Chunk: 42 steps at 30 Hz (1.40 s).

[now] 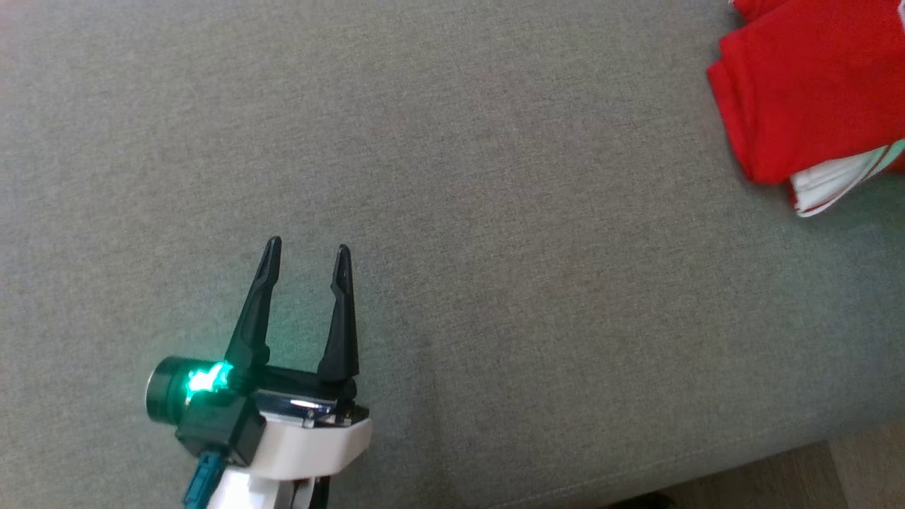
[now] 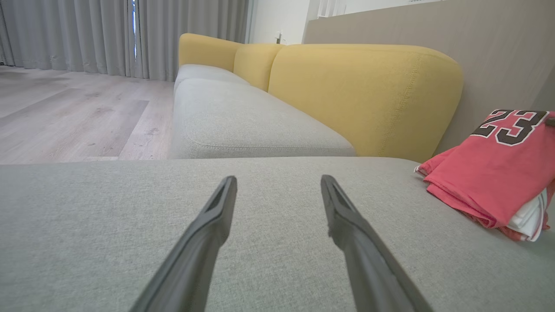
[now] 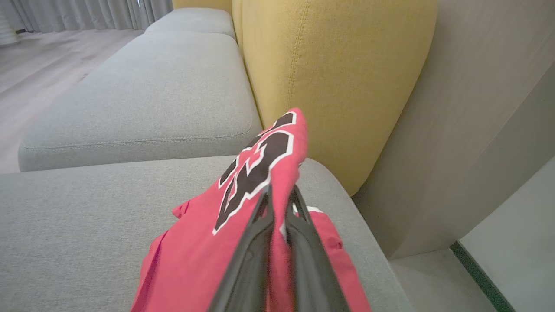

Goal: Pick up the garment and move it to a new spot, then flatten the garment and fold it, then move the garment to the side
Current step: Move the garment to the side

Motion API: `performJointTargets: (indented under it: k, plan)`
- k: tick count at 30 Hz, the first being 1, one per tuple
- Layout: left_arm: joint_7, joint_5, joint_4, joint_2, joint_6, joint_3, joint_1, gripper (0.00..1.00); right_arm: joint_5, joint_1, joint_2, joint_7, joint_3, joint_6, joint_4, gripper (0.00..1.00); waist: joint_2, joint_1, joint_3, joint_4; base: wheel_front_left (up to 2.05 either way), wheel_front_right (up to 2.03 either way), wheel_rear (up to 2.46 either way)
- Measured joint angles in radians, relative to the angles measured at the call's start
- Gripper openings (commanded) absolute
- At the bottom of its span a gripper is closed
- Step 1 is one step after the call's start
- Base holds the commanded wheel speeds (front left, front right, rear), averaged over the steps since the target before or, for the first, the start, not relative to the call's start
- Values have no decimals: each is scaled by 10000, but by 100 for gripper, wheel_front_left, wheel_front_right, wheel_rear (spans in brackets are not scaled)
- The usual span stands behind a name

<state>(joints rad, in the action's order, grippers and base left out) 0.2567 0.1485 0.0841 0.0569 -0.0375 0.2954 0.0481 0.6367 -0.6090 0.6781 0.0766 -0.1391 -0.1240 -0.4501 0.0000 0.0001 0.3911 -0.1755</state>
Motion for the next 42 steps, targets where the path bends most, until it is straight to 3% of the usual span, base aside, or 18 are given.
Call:
performJointTargets:
  k: [1,2,7,12,20,26,29,36,42]
  plan:
    - [0,0,0,0,29,-4,41,100,-182,7,-4,69,150,0,77,61,0,0,37,-16,0,0,0]
    - [0,0,0,0,31,-10,91,100,-414,17,-15,109,265,0,155,100,0,0,58,-22,0,0,0]
    - [0,4,-81,0,38,-33,128,100,-1845,197,-577,-167,1035,0,589,100,0,-2,-186,24,0,0,0]
    - [0,59,-194,-4,35,-54,40,100,-2529,1311,-2027,-395,953,0,1220,100,0,-2,-749,127,0,0,0]
    - [0,667,-717,-8,-113,-44,-794,100,-2468,3335,-3743,-1670,-556,0,1057,100,0,-3,-2043,529,0,0,0]
    - [-2,840,-1154,-6,-550,-84,-1507,100,-2635,4540,-4332,-3101,-1463,0,514,100,0,-4,-3051,1073,0,0,0]
    - [-2,895,-1177,-6,-692,-161,-1819,100,-3154,5178,-4654,-3244,-1235,0,614,100,1,-4,-3495,1405,0,0,0]
    - [-2,880,-961,-2,-859,-420,-2501,100,-4376,7141,-5724,-3277,100,0,3070,100,1,-4,-4328,2026,0,0,0]
    - [-2,775,-859,0,-865,-589,-3247,100,-4711,8378,-6027,-3277,324,0,3350,100,1,-3,-4760,2067,0,0,0]
